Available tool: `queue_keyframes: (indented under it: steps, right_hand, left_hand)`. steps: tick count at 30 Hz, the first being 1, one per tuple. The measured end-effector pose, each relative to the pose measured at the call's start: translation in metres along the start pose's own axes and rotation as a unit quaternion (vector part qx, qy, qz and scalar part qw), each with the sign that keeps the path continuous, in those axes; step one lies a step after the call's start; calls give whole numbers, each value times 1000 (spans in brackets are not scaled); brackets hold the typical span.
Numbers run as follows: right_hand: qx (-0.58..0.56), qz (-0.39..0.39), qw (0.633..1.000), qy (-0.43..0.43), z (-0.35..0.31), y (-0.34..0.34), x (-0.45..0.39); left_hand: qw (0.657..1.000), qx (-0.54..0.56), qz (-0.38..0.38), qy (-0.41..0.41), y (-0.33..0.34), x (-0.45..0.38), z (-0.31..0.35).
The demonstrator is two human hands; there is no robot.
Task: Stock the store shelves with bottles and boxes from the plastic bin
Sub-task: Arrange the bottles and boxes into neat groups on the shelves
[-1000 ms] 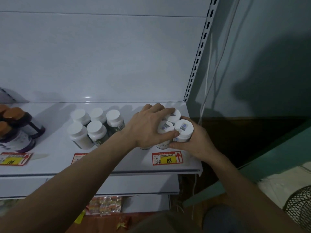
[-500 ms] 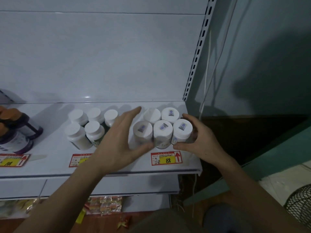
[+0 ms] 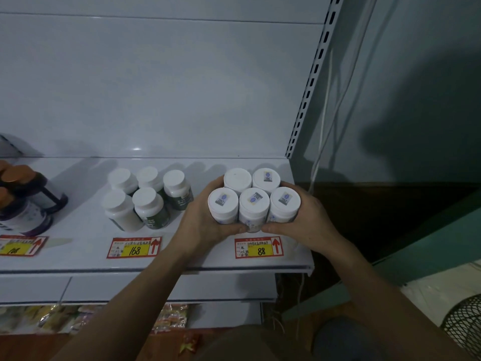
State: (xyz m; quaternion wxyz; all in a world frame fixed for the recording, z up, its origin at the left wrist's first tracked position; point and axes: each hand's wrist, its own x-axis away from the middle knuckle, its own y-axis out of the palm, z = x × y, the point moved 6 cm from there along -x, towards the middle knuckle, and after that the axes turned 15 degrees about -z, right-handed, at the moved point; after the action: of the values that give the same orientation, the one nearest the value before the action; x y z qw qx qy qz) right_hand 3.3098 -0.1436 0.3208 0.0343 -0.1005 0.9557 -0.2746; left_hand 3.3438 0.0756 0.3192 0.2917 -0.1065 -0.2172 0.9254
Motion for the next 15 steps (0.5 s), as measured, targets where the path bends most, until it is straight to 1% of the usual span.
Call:
queue_keyframes:
  steps: [10, 15]
  right_hand:
    - [3, 23, 1000, -16, 5, 2, 0]
    - [13, 23, 1000, -16, 3, 2, 0]
  left_hand:
    - [999, -32, 31, -12, 1, 0, -6]
    - [999, -37, 34, -16, 2, 1, -6]
